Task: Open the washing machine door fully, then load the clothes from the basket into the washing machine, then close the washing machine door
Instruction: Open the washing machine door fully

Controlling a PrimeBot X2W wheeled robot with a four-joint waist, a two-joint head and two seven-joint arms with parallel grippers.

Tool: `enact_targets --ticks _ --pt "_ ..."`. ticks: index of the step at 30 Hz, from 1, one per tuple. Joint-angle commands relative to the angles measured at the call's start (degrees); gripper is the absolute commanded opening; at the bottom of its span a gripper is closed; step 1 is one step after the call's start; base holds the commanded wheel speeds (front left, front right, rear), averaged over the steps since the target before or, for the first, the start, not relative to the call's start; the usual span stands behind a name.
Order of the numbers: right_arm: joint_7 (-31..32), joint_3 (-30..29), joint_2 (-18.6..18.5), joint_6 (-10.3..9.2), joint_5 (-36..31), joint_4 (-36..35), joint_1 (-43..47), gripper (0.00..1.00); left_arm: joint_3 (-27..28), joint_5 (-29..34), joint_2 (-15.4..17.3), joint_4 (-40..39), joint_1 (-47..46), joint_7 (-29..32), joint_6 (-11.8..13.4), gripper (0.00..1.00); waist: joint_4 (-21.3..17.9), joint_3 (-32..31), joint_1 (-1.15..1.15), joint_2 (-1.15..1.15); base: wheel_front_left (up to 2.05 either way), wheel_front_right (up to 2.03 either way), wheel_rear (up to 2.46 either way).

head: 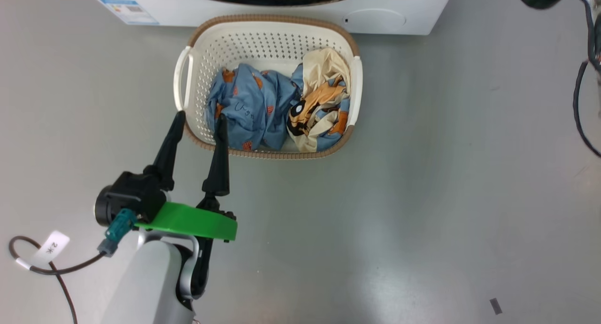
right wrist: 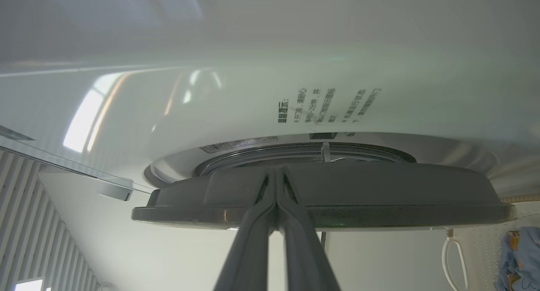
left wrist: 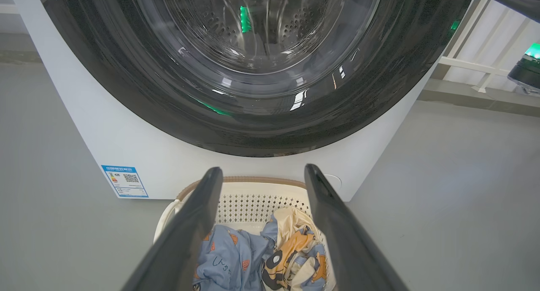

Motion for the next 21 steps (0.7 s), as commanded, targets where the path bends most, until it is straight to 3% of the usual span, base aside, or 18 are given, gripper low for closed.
enact_targets --ticks 1,10,21 --pt "0.35 0.85 1.18 0.09 -1.00 -0.08 -3.20 0.00 1.30 -0.36 1.11 -1.79 -1.01 -0.69 0.62 1.00 0.73 1.11 0.00 0.00 0.00 0.00 0.00" --pt "0.10 3.06 1.95 0.09 -3.49 5.42 -9.99 0.00 0.40 -0.60 1.11 -1.90 -2.14 -0.69 0.75 1.00 1.80 2.70 0.00 0.00 0.00 0.00 0.00" --pt "2.03 3.83 2.31 0.09 -4.23 7.72 -11.91 0.00 -0.13 -1.10 1.11 -1.94 -2.34 -0.69 1.16 1.00 2.09 2.78 0.00 0.00 0.00 0.00 0.00"
